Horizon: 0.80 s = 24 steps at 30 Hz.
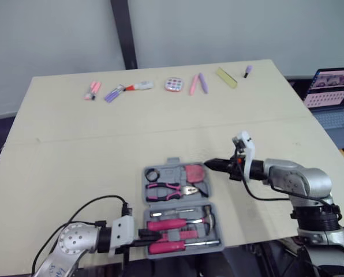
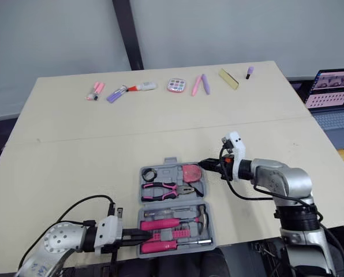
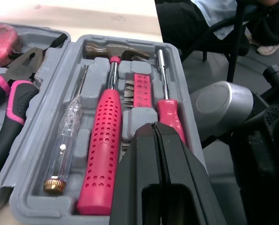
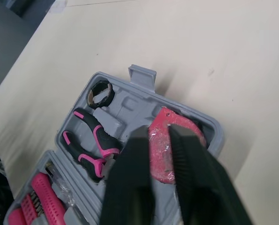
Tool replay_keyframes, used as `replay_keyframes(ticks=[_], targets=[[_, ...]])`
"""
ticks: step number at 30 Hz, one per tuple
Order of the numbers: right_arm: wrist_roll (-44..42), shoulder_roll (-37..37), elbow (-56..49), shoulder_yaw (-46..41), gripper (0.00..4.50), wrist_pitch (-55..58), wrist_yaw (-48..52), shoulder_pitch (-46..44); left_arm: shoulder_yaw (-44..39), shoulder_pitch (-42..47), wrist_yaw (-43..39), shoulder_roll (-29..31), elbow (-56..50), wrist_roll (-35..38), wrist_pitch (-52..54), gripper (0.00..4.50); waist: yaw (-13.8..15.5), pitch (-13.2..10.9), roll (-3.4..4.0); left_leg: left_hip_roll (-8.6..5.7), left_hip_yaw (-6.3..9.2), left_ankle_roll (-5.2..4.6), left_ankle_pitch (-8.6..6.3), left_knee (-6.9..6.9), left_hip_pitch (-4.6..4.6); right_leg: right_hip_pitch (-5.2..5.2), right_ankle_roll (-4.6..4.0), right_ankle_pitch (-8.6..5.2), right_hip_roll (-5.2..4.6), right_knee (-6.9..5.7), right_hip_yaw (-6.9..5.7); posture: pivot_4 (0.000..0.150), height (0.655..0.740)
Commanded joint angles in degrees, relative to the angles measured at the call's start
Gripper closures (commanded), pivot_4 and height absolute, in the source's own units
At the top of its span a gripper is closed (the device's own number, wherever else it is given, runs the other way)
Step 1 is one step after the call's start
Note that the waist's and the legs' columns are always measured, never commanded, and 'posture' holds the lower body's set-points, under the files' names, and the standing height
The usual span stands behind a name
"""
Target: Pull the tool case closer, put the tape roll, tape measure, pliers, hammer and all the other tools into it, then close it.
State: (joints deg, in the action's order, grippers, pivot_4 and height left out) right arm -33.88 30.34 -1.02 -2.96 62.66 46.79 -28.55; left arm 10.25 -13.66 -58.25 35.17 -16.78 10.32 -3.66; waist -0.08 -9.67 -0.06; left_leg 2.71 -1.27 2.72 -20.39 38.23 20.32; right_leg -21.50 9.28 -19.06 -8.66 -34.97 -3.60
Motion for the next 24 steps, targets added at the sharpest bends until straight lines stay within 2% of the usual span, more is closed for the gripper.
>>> replay_keyframes(ticks=[1,3,5,17,24], targets=[[-2.0,1.0,1.8,-1.4,1.77,2.9,0.4,-1.3,1.1,0.4,0.7,-0.4,0.5,-0.6,-1.2,4.50,0.1,0.0,0.00,0.00,0.00,0.00,0.00,0.00,0.00,0.00,0.00,0.00,0.00,0.01,0.00,0.150,0.7400],[-2.3,1.4,4.4,-1.0,0.76,4.2,1.1,-2.0,1.6,1.0,1.0,-0.5,1.0,-0.9,-0.8,4.50,0.0,0.0,0.00,0.00,0.00,0.00,0.00,0.01,0.00,0.00,0.00,0.00,0.00,0.00,0.00,0.150,0.7400],[-2.3,1.4,6.5,-0.7,0.14,4.6,1.6,-2.7,1.8,1.2,1.4,-0.4,1.4,-1.2,-0.8,4.50,0.0,0.0,0.00,0.00,0.00,0.00,0.00,0.02,0.00,0.00,0.00,0.00,0.00,-0.01,0.00,0.150,0.7400],[0.5,-2.1,22.3,1.3,0.14,1.9,2.8,-8.7,2.4,1.8,3.3,-0.7,3.2,-1.8,-0.4,4.50,-0.1,0.0,0.01,0.00,-0.01,0.00,0.00,0.01,0.00,-0.01,0.00,0.00,0.00,0.00,0.00,0.150,0.7400],[1.5,-4.0,28.2,3.3,0.14,0.1,6.3,-11.0,3.0,2.4,3.7,-0.8,5.3,-2.5,-0.8,4.50,-0.2,0.0,0.02,0.00,-0.01,0.00,0.00,0.01,0.00,-0.01,0.00,0.00,0.00,-0.01,-0.01,0.150,0.7400]])
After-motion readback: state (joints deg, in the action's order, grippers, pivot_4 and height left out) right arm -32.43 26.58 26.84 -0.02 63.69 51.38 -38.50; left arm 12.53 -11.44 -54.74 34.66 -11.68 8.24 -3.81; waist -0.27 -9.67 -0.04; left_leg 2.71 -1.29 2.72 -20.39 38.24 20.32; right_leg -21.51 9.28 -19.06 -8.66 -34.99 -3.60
